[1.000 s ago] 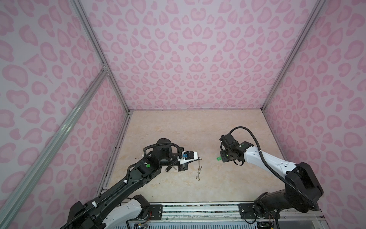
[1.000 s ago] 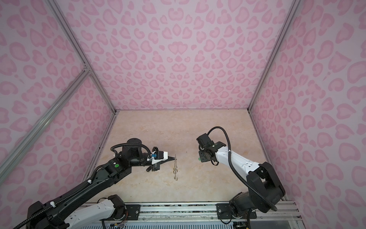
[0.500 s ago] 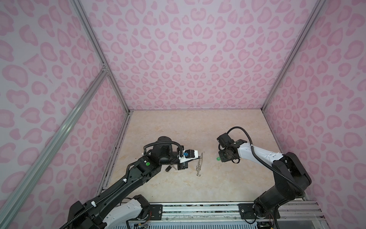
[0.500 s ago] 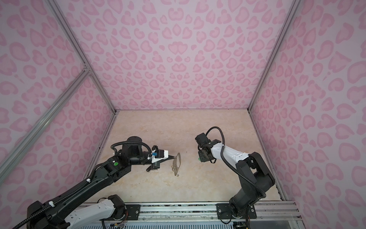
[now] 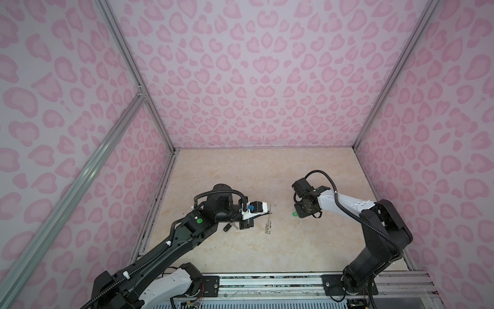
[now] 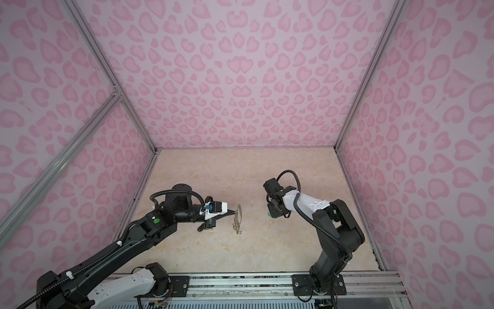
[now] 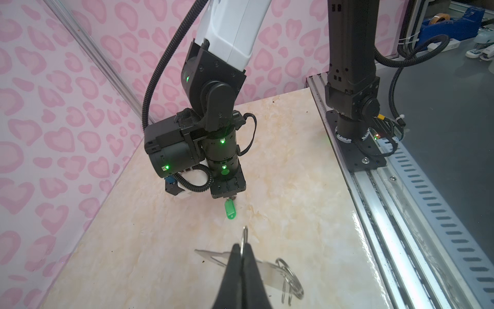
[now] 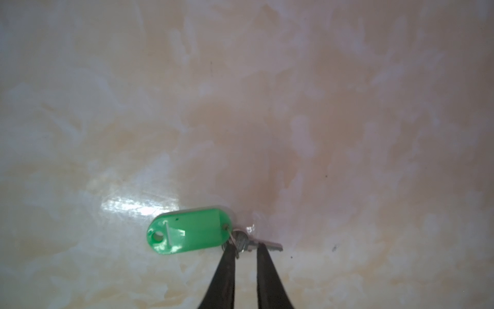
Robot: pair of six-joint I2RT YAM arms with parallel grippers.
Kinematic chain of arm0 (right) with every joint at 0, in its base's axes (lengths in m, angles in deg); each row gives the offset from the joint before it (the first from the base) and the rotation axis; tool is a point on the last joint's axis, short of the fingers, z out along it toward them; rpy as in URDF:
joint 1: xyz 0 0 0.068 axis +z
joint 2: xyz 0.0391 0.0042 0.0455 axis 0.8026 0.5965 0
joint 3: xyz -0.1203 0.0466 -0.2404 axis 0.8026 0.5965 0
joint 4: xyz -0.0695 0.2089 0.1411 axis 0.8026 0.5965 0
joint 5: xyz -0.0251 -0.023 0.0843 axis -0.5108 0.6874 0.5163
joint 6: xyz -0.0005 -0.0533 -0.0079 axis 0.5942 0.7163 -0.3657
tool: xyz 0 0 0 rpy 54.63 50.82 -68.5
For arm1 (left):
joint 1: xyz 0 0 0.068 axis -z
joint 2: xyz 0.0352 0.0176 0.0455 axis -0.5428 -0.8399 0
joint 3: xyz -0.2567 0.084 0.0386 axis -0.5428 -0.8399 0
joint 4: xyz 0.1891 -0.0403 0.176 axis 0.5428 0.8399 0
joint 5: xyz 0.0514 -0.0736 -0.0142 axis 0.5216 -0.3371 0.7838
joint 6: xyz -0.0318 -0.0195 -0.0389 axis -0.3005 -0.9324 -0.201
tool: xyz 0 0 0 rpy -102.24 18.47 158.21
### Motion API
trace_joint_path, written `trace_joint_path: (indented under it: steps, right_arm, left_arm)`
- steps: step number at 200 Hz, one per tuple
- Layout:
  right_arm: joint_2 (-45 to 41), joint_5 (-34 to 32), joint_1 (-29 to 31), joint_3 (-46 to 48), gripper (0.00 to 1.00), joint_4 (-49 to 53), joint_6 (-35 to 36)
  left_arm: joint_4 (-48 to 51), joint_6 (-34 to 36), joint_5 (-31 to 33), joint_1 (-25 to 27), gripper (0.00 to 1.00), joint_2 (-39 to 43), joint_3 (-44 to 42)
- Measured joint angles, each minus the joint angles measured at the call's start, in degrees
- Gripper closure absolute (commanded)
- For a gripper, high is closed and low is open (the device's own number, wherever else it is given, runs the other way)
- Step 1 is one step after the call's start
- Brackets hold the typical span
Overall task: Put the keys on the keyring
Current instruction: 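Grasp the green-tagged key's ring with the right gripper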
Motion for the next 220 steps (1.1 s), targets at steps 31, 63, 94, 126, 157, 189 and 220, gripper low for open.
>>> trace_joint_path:
  steps: [31, 63, 94, 126, 157, 189, 220]
  right_arm:
    - [0.28, 0.55, 0.0, -0.11, 0.81, 0.07, 0.85]
    - [0.55, 1.95, -0.04, -0.11, 0.85, 0.04, 1.2]
    - [0.92, 3.21, -0.04, -0.11, 0.94, 0.35, 1.86]
    - [0.79, 3.41, -0.04, -0.09, 1.0, 0.48, 2.1]
    - [-0.98, 3.41, -0.04, -0.09, 1.0, 0.85, 3.17]
    - [-5.14, 3.34, 0.85, -0.22, 1.0, 2.49, 5.14]
    - [-12.92, 4.92, 3.5, -0.07, 1.0, 2.45, 10.32]
  left_arm:
    - [0.0, 0.0, -0.11, 0.0, 0.97, -0.33, 0.15]
    - [0.04, 0.0, -0.35, 0.0, 0.97, -0.57, 0.28]
    - [0.11, -0.02, -0.39, 0.0, 0.97, -1.14, 0.76]
    - [0.22, 0.02, -0.46, 0.0, 0.97, -1.77, 1.53]
    - [0.28, 0.13, -0.72, 0.0, 0.97, -1.92, 2.25]
    - [0.28, 0.35, -1.49, 0.0, 0.97, -1.77, 2.32]
    - [0.28, 2.01, -2.25, 0.02, 0.97, -1.27, 2.32]
